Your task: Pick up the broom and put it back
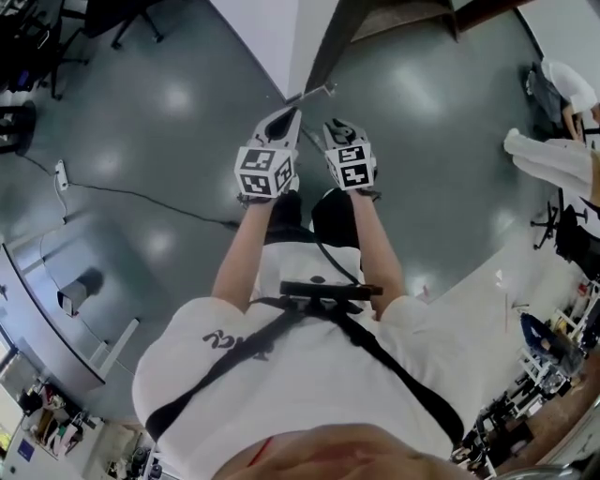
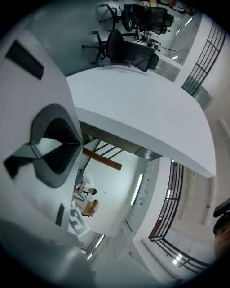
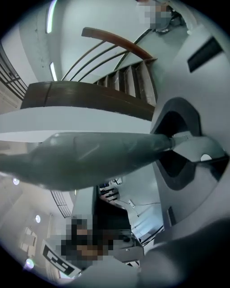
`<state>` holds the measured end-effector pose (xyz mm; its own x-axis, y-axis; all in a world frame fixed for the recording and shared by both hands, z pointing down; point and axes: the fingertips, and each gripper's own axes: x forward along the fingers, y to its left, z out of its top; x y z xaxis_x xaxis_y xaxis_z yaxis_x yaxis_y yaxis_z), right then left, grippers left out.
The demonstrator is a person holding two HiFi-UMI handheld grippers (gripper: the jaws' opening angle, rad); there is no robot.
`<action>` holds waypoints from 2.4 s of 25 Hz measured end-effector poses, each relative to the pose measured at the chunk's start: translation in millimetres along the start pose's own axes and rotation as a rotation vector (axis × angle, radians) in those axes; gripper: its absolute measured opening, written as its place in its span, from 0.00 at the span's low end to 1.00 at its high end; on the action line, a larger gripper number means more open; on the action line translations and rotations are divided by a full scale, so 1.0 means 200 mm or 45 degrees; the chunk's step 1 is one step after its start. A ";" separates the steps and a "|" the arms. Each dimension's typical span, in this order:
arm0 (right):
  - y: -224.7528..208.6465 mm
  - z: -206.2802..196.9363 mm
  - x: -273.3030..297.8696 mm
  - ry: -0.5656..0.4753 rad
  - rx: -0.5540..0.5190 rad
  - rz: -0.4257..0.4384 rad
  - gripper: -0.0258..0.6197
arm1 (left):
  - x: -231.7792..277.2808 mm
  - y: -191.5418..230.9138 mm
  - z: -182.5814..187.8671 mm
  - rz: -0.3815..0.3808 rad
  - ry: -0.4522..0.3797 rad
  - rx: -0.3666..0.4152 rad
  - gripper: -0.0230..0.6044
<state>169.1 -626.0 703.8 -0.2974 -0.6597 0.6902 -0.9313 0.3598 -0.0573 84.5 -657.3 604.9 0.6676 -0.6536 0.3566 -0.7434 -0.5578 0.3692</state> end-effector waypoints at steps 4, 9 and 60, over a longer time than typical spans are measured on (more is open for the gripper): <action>-0.04 -0.05 0.23 0.101 0.002 0.077 0.18 | 0.10 0.10 -0.11 0.024 0.062 -0.039 0.06; -0.09 -0.13 0.51 0.184 0.023 0.165 0.18 | 0.27 0.26 -0.24 0.116 0.088 -0.118 0.06; -0.50 0.02 1.16 0.034 0.231 0.121 0.42 | 0.58 0.51 -0.47 0.218 0.186 -0.147 0.06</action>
<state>193.1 -818.2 867.9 -0.3823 -0.6098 0.6943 -0.9226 0.2935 -0.2503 89.7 -741.3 765.2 0.5374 -0.6479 0.5399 -0.8421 -0.3776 0.3850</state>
